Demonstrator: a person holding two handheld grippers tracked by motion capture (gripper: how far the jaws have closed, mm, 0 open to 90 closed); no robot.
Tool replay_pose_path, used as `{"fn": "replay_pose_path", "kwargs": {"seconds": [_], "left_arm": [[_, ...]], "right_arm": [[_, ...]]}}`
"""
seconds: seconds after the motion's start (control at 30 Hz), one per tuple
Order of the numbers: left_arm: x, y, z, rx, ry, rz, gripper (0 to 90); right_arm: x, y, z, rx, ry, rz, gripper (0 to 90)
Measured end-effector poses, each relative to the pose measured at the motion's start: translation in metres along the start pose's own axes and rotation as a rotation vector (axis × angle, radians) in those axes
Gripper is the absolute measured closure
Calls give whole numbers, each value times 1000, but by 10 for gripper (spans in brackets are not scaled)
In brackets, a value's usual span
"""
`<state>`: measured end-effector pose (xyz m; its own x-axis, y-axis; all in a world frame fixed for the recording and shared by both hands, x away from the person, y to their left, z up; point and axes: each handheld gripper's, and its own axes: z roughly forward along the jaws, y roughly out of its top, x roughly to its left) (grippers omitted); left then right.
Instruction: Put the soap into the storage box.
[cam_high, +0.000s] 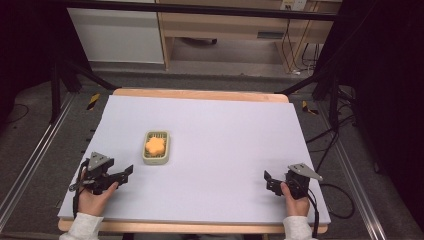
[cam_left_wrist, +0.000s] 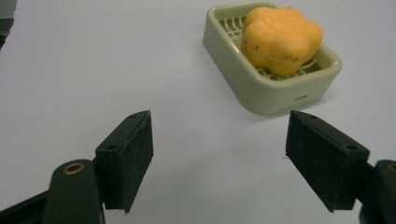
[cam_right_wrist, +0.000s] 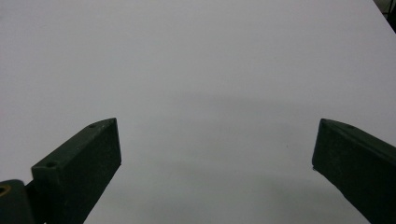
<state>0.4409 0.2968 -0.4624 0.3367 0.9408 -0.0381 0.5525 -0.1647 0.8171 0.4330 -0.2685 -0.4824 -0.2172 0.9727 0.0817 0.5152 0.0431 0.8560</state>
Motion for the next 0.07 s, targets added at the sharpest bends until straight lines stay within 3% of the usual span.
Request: {"fn": "replay_pose_path", "kwargs": {"seconds": [0.07], "left_arm": [[2,-4,-1,8,5,-6,230]], "right_arm": [[0,0,0,0,-1,0,18]]}}
